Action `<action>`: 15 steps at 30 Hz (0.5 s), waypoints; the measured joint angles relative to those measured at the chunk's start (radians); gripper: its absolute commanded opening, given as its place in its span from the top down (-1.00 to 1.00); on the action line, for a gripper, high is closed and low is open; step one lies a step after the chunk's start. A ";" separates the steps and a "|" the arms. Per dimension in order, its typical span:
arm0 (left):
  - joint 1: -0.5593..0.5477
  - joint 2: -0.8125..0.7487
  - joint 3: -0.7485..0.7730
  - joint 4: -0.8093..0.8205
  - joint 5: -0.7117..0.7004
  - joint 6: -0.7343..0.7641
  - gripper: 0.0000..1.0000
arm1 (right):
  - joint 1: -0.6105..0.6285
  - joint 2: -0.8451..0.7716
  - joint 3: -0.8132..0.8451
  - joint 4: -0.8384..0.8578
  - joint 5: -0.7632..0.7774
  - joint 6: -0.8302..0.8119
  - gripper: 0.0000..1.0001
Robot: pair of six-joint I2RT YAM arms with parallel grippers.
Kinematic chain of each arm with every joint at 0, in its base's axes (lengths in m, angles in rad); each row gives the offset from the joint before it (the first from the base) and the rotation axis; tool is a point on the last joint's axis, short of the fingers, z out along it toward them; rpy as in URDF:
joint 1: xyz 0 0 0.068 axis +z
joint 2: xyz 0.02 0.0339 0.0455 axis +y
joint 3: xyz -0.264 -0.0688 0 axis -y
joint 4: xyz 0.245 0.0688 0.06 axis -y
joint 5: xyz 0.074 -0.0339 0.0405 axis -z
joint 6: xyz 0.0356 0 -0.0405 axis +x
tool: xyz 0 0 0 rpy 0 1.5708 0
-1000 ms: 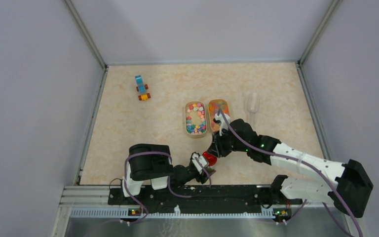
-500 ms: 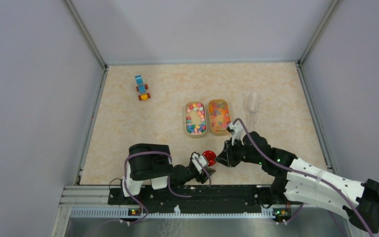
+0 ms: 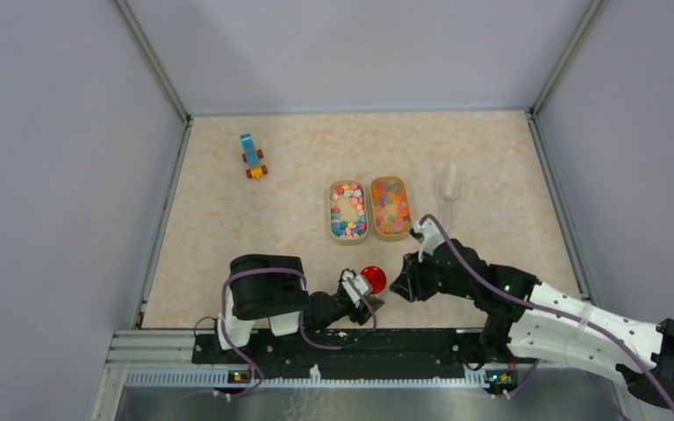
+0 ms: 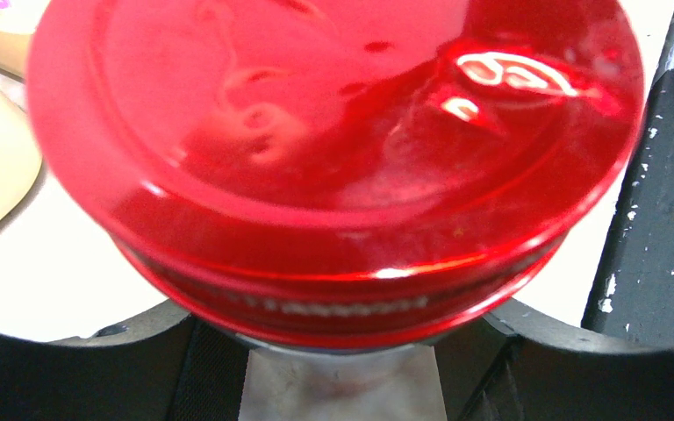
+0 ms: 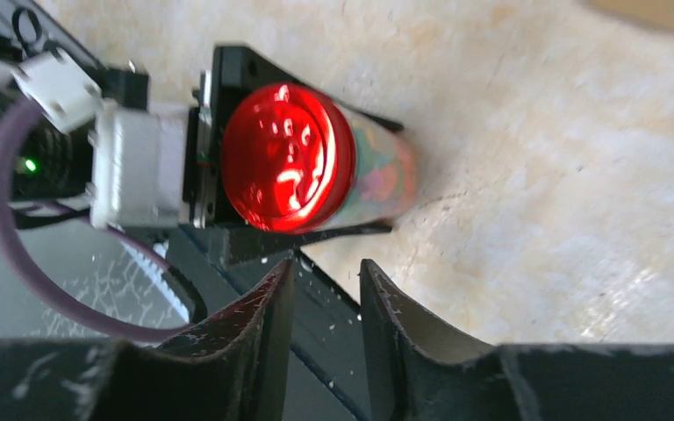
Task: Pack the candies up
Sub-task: Screw the bottle lid onto the packing bottle.
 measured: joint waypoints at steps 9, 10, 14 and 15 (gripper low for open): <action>0.001 0.000 0.000 0.000 0.002 0.000 -0.06 | -0.019 0.172 0.178 0.003 0.072 -0.108 0.24; 0.001 0.000 0.000 0.000 0.002 0.000 -0.06 | -0.034 0.195 0.186 0.013 0.062 -0.121 0.24; 0.003 0.000 0.000 0.000 0.005 0.000 -0.06 | -0.095 0.267 0.194 0.054 0.010 -0.157 0.23; 0.003 0.000 0.000 0.000 0.005 0.000 -0.06 | -0.105 0.283 0.194 0.064 -0.004 -0.165 0.23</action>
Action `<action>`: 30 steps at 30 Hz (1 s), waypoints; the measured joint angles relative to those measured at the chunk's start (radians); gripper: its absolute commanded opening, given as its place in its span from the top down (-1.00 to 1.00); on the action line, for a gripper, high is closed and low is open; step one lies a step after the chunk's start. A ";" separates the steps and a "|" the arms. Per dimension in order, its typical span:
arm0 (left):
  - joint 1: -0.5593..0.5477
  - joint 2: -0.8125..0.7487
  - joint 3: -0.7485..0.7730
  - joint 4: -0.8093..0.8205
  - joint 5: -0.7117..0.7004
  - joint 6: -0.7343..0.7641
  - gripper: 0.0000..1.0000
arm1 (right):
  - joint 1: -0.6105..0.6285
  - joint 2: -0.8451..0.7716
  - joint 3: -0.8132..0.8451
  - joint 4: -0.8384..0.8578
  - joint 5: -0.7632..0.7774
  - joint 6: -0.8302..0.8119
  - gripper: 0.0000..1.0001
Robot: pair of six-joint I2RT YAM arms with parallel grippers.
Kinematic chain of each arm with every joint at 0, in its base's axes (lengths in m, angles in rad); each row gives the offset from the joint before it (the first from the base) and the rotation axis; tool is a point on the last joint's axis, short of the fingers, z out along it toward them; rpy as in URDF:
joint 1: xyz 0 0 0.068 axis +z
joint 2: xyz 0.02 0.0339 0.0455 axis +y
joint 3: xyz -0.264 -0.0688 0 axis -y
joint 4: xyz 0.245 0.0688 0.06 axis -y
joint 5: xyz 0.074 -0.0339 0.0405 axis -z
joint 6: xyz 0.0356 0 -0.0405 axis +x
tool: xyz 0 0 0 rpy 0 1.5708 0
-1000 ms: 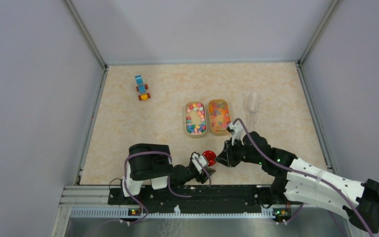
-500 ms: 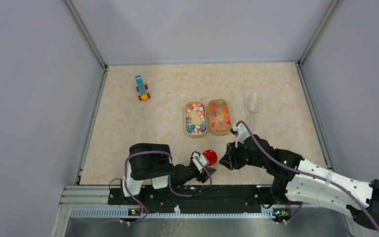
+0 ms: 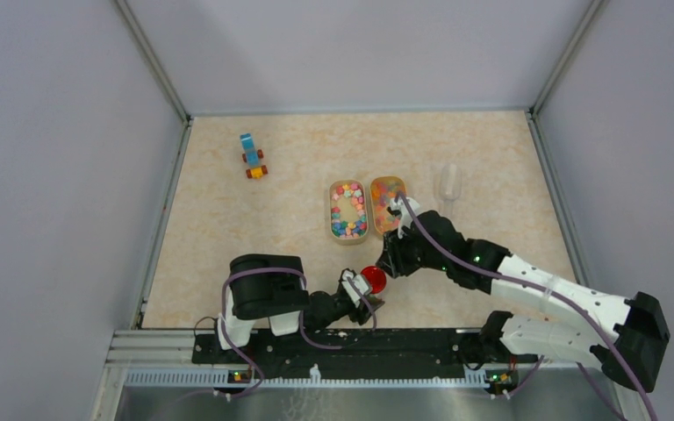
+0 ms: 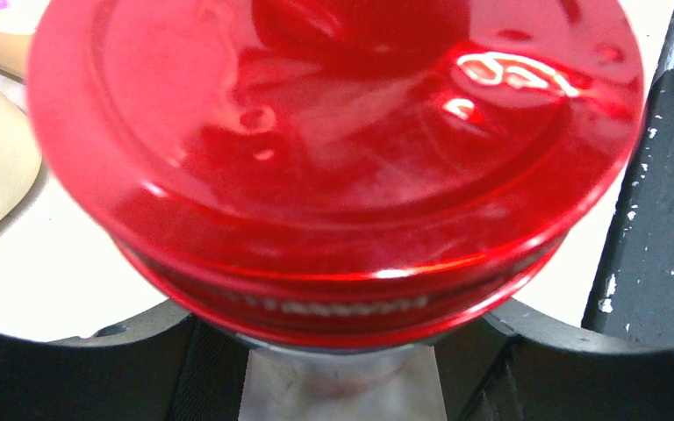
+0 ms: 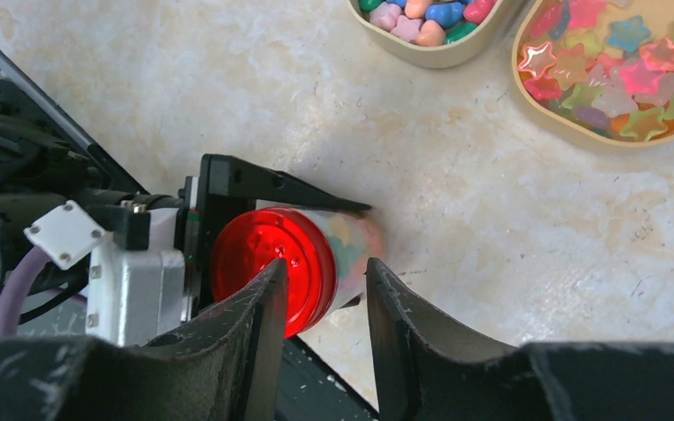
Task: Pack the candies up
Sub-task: Screw the bottle lid onto the packing bottle.
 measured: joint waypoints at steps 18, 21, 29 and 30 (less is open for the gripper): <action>0.004 0.000 0.000 0.000 0.007 0.000 -0.06 | -0.042 0.130 -0.025 0.148 -0.171 -0.031 0.47; 0.004 0.000 0.000 0.000 0.008 0.001 -0.07 | -0.042 0.092 -0.062 0.168 -0.182 -0.022 0.53; 0.004 0.001 0.000 0.000 0.009 0.002 -0.07 | -0.033 -0.067 -0.205 0.251 -0.158 0.054 0.62; 0.004 0.001 0.000 0.000 0.009 0.002 -0.07 | -0.021 -0.090 -0.219 0.253 -0.141 0.068 0.63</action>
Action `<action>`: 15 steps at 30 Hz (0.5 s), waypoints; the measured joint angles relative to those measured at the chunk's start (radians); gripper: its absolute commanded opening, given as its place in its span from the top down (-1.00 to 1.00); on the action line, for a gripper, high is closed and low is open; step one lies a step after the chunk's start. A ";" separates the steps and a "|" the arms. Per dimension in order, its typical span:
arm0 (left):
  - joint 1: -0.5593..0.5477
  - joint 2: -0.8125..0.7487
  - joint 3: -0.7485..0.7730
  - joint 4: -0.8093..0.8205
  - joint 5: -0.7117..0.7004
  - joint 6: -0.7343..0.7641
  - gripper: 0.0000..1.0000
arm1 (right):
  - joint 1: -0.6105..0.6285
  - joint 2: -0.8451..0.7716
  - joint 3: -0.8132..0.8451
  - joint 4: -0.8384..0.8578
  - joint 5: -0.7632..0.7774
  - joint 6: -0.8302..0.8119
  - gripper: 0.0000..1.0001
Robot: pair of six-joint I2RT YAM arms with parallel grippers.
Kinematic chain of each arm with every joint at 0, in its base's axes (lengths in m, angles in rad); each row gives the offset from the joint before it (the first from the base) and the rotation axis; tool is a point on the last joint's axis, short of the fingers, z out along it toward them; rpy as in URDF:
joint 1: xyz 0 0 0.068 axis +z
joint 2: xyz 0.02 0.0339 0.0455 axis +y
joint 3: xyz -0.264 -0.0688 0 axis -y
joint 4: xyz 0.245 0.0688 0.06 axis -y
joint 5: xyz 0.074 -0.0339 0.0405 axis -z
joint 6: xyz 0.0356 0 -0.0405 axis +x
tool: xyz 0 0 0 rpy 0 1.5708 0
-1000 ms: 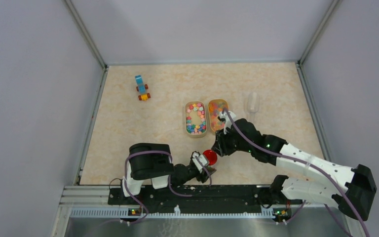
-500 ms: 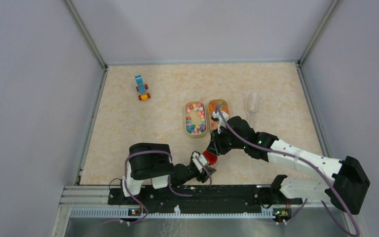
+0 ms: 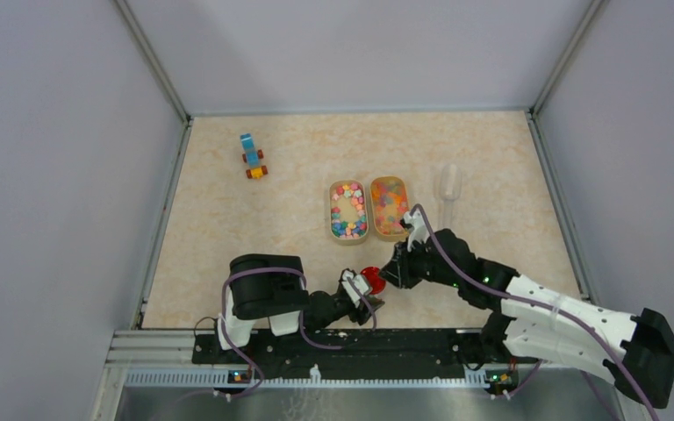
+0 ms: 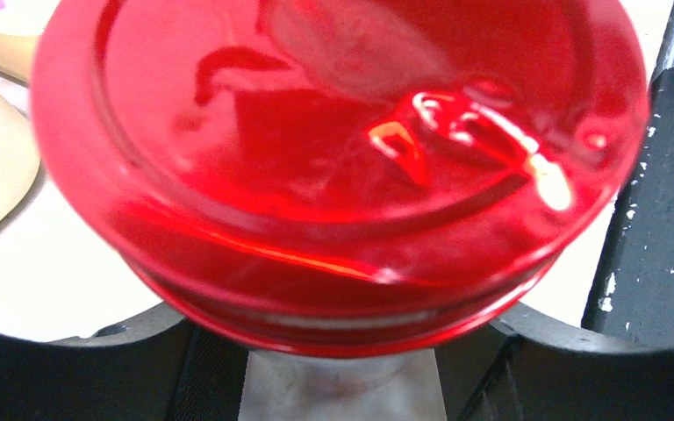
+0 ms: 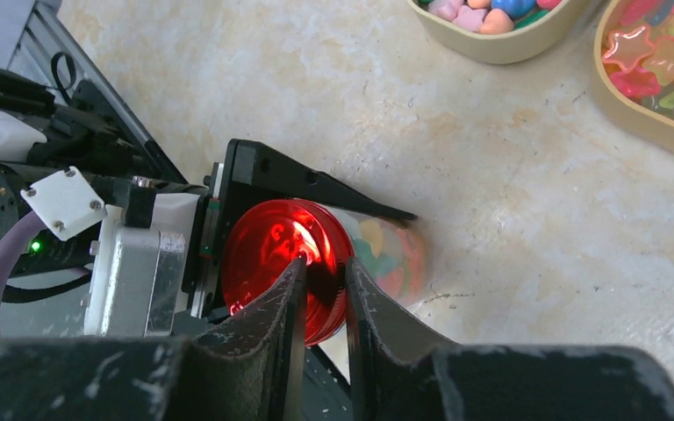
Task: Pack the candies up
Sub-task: Screw the bottle lid onto the packing bottle.
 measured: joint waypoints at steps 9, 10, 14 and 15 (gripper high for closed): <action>0.005 -0.002 -0.002 0.000 -0.002 -0.026 -0.08 | 0.144 -0.148 -0.065 -0.057 0.107 0.127 0.67; 0.006 -0.001 0.000 0.000 -0.002 -0.025 -0.08 | 0.160 -0.159 -0.070 -0.072 0.095 0.137 0.67; 0.010 0.005 0.010 0.000 -0.002 -0.026 -0.08 | 0.184 -0.175 -0.077 -0.171 0.082 0.161 0.62; 0.010 0.005 0.010 0.000 -0.002 -0.026 -0.08 | 0.184 -0.179 -0.076 -0.186 0.087 0.161 0.59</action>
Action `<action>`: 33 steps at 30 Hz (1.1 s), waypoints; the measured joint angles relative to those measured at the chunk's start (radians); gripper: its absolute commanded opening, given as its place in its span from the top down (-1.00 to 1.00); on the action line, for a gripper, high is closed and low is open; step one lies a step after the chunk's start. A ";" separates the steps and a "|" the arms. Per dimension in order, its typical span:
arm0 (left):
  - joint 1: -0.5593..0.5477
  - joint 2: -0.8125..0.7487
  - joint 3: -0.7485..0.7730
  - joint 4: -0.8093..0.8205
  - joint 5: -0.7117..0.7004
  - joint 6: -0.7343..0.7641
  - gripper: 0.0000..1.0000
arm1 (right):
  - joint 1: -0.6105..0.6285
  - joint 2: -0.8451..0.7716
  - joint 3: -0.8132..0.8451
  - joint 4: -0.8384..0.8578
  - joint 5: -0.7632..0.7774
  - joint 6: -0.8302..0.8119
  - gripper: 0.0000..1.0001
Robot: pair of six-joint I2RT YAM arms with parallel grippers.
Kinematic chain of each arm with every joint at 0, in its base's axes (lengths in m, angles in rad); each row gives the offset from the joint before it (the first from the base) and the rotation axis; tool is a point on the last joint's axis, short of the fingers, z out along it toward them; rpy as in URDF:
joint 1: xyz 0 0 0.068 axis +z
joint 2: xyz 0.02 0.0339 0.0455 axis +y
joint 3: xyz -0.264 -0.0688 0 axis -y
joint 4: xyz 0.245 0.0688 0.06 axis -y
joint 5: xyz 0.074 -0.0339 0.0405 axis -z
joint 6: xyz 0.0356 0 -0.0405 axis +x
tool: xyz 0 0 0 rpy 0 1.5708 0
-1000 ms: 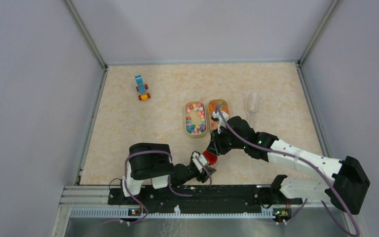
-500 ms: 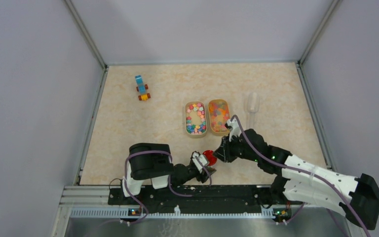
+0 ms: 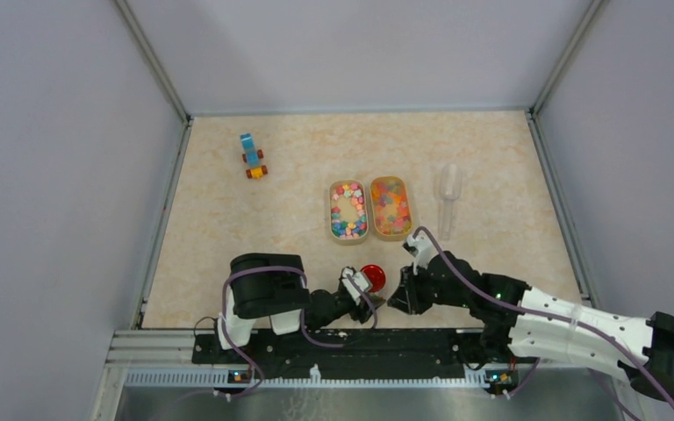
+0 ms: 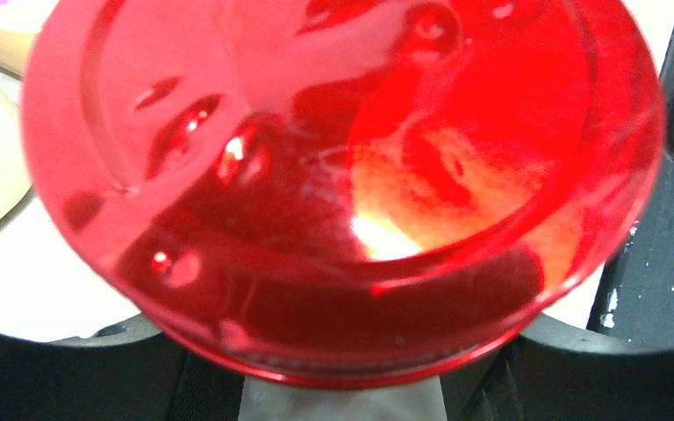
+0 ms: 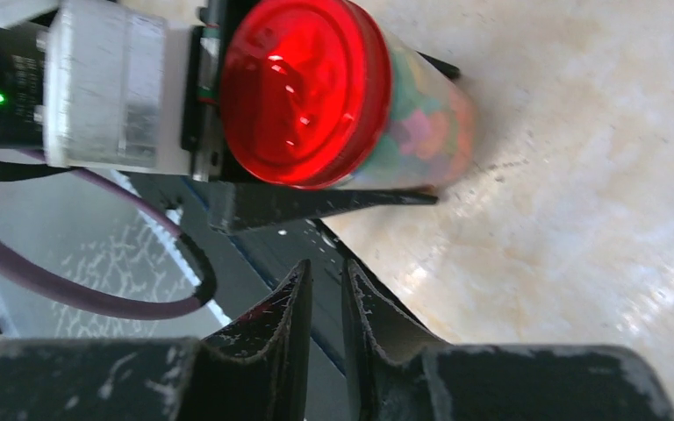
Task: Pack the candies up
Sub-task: Screw the bottle lid onto the packing bottle.
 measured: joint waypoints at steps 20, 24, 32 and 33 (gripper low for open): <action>0.003 0.001 0.001 0.000 0.005 0.000 -0.07 | -0.114 0.267 0.328 -0.090 0.139 -0.226 0.18; 0.004 0.001 0.001 0.000 0.007 0.000 -0.07 | -0.149 0.347 0.329 -0.054 0.089 -0.266 0.20; 0.005 0.001 0.001 0.000 0.008 0.000 -0.07 | -0.158 0.408 0.330 -0.002 0.009 -0.301 0.33; 0.005 0.001 0.001 0.000 0.008 0.000 -0.07 | -0.158 0.410 0.330 0.003 0.000 -0.301 0.34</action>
